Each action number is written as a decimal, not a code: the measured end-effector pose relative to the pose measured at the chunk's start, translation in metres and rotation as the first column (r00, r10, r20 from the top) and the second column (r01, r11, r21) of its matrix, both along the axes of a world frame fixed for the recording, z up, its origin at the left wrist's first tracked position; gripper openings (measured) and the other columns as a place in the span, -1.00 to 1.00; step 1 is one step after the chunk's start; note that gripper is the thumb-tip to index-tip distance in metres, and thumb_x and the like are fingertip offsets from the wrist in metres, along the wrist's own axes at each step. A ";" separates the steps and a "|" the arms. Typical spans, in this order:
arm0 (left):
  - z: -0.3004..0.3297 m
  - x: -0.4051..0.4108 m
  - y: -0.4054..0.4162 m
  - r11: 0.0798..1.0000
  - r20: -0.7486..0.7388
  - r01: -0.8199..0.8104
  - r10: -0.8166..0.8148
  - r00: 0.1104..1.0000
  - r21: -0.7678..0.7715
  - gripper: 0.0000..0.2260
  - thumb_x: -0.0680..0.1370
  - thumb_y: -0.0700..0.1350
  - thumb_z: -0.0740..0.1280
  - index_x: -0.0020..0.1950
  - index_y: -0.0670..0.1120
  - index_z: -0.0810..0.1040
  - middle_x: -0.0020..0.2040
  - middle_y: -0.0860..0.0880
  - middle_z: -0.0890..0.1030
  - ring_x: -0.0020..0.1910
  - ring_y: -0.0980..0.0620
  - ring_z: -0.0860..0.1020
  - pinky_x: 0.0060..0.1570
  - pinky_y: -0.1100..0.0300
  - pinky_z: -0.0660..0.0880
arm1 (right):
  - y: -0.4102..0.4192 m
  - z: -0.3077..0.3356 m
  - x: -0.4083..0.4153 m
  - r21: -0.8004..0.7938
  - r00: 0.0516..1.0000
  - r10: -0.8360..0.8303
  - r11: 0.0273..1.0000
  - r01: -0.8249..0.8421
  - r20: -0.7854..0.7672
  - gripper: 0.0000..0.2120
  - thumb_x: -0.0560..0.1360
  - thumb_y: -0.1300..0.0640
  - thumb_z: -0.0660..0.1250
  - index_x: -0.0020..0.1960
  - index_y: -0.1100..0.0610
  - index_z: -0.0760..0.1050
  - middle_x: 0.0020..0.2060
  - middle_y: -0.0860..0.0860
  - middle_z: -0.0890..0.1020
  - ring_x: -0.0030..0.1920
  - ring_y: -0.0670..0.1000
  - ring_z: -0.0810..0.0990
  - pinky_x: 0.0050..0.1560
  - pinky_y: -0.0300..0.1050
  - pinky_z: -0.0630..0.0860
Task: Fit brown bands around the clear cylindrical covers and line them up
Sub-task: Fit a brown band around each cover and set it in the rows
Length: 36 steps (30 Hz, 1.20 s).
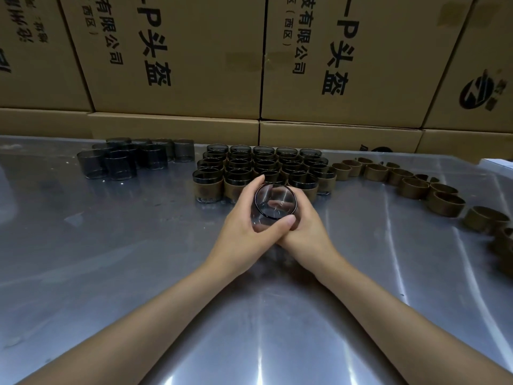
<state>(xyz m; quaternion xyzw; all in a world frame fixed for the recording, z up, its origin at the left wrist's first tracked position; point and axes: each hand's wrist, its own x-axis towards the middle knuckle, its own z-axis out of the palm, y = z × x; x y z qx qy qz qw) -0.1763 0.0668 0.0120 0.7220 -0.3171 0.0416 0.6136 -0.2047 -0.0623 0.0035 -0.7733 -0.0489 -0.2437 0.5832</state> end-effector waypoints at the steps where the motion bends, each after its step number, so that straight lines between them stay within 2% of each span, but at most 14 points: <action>1: 0.001 0.000 0.000 1.000 -0.004 -0.004 0.004 1.000 -0.015 -0.34 0.35 0.04 0.46 0.42 0.08 0.33 0.27 0.14 0.51 0.27 0.20 0.49 0.32 0.07 0.44 | 0.000 0.000 0.000 -0.003 1.000 0.007 1.000 -0.007 0.001 -0.42 0.29 0.39 0.55 0.21 0.05 0.47 -0.05 -0.19 0.66 -0.01 -0.22 0.64 -0.08 -0.37 0.52; 4: 0.004 -0.004 0.001 0.999 0.029 -0.011 0.013 0.999 -0.048 -0.47 0.35 -0.01 0.48 0.29 0.03 0.42 0.13 0.17 0.56 0.17 0.16 0.56 0.21 0.08 0.51 | 0.002 0.001 -0.001 -0.024 1.000 -0.009 1.000 0.010 0.019 -0.42 0.28 0.38 0.55 0.19 0.02 0.47 -0.04 -0.20 0.65 0.00 -0.19 0.64 -0.05 -0.30 0.55; 7: 0.006 -0.008 0.000 0.992 0.073 -0.043 0.052 0.996 -0.115 -0.55 0.33 -0.08 0.50 0.17 -0.05 0.45 0.01 0.16 0.57 0.05 0.20 0.58 0.07 0.27 0.52 | 0.007 0.003 -0.006 -0.125 0.996 -0.060 0.990 0.067 0.061 -0.46 0.27 0.23 0.52 0.14 -0.14 0.45 -0.02 -0.25 0.62 0.04 -0.14 0.62 0.05 -0.06 0.59; 9: 0.008 -0.008 -0.001 0.985 0.102 -0.076 0.092 0.991 -0.152 -0.59 0.34 -0.12 0.55 0.09 -0.06 0.44 -0.02 0.08 0.57 0.00 0.21 0.57 -0.03 0.38 0.48 | 0.011 0.006 -0.010 -0.197 0.993 -0.083 0.975 0.098 0.082 -0.47 0.24 0.15 0.47 0.12 -0.22 0.41 -0.01 -0.30 0.60 0.03 -0.17 0.60 0.00 -0.06 0.60; 14: 0.015 -0.011 -0.004 0.952 0.020 -0.193 0.203 0.979 -0.236 -0.79 0.45 -0.12 0.49 -0.07 -0.13 0.48 -0.13 -0.01 0.61 -0.15 0.20 0.59 -0.19 0.40 0.49 | 0.015 0.009 -0.017 -0.311 0.991 -0.061 0.946 0.096 0.120 -0.41 0.22 0.07 0.54 0.12 -0.30 0.36 0.01 -0.26 0.60 -0.01 -0.18 0.61 -0.10 -0.12 0.59; 16: 0.019 -0.008 -0.003 0.941 -0.046 -0.209 0.205 0.978 -0.266 -0.85 0.53 -0.10 0.40 -0.17 -0.11 0.50 -0.20 0.00 0.61 -0.21 0.21 0.58 -0.21 0.37 0.49 | 0.016 0.011 -0.019 -0.296 0.990 -0.050 0.951 0.086 0.129 -0.42 0.23 0.00 0.55 0.14 -0.25 0.37 0.01 -0.25 0.61 0.00 -0.17 0.62 -0.08 -0.10 0.59; 18: 0.021 -0.005 -0.001 0.942 -0.131 -0.194 0.163 0.978 -0.275 -0.81 0.59 -0.09 0.31 -0.22 -0.06 0.52 -0.23 0.02 0.63 -0.19 0.18 0.59 -0.17 0.29 0.53 | 0.017 0.011 -0.019 -0.245 0.989 -0.057 0.965 0.089 0.136 -0.43 0.21 -0.11 0.53 0.15 -0.22 0.39 0.00 -0.27 0.62 0.04 -0.21 0.61 -0.03 -0.18 0.58; 20: 0.022 -0.002 0.001 0.946 -0.235 -0.137 0.067 0.970 -0.295 -0.79 0.62 -0.10 0.24 -0.16 -0.05 0.59 -0.20 0.03 0.65 -0.13 0.09 0.62 -0.12 0.19 0.56 | 0.015 0.011 -0.018 -0.172 0.991 -0.058 0.982 0.078 0.120 -0.42 0.18 -0.11 0.56 0.13 -0.16 0.42 -0.01 -0.25 0.63 0.06 -0.18 0.62 0.01 -0.12 0.60; 23: 0.022 0.002 0.003 0.924 -0.336 0.012 -0.151 0.930 -0.382 -0.75 0.64 -0.19 0.15 0.01 -0.09 0.64 -0.07 -0.04 0.69 -0.05 0.04 0.65 -0.01 0.18 0.57 | 0.009 0.009 -0.013 -0.053 0.996 -0.034 0.998 0.038 0.083 -0.45 0.19 0.06 0.64 0.09 -0.08 0.47 -0.04 -0.13 0.65 0.04 -0.06 0.64 0.01 0.03 0.62; 25: 0.022 0.006 0.005 0.917 -0.343 0.106 -0.249 0.906 -0.385 -0.73 0.65 -0.20 0.11 0.11 -0.08 0.61 0.05 -0.08 0.69 0.05 0.03 0.64 0.11 0.16 0.54 | 0.007 0.008 -0.010 0.014 0.997 -0.023 1.000 0.022 0.080 -0.48 0.21 0.19 0.65 0.07 0.00 0.49 -0.07 -0.08 0.67 0.02 -0.04 0.65 0.01 -0.07 0.60; 27: 0.021 0.009 0.008 0.916 -0.338 0.174 -0.303 0.891 -0.362 -0.74 0.65 -0.19 0.12 0.20 -0.07 0.57 0.16 -0.09 0.65 0.15 0.01 0.61 0.17 0.16 0.52 | 0.006 0.007 -0.009 0.070 0.997 -0.015 0.998 0.009 0.079 -0.51 0.23 0.26 0.63 0.07 0.06 0.50 -0.12 -0.11 0.67 -0.02 -0.10 0.65 0.01 -0.20 0.58; 29: 0.019 0.011 0.010 0.913 -0.334 0.218 -0.337 0.880 -0.346 -0.74 0.61 -0.19 0.22 0.27 -0.06 0.53 0.21 -0.05 0.64 0.22 0.02 0.58 0.22 0.17 0.50 | 0.005 0.008 -0.009 0.096 0.997 -0.007 0.995 0.000 0.077 -0.54 0.25 0.26 0.61 0.07 0.08 0.52 -0.15 -0.16 0.66 -0.04 -0.19 0.64 -0.05 -0.33 0.53; 32: 0.016 0.012 0.012 0.924 -0.285 0.238 -0.325 0.902 -0.299 -0.62 0.45 -0.14 0.37 0.27 0.00 0.53 0.21 0.02 0.63 0.26 0.08 0.55 0.26 0.17 0.46 | 0.004 0.007 -0.009 0.092 0.998 -0.005 0.996 -0.001 0.068 -0.60 0.29 0.26 0.59 0.05 0.06 0.53 -0.18 -0.23 0.66 -0.07 -0.26 0.62 -0.13 -0.43 0.48; 36: 0.014 0.007 0.009 0.944 -0.198 0.199 -0.255 0.946 -0.264 -0.55 0.36 -0.16 0.44 0.24 -0.04 0.51 0.14 0.00 0.64 0.17 0.12 0.59 0.15 0.23 0.50 | 0.003 0.006 -0.008 0.015 0.996 -0.037 0.999 0.036 0.084 -0.57 0.27 0.26 0.58 0.02 -0.02 0.50 -0.17 -0.22 0.65 -0.09 -0.20 0.63 -0.13 -0.33 0.52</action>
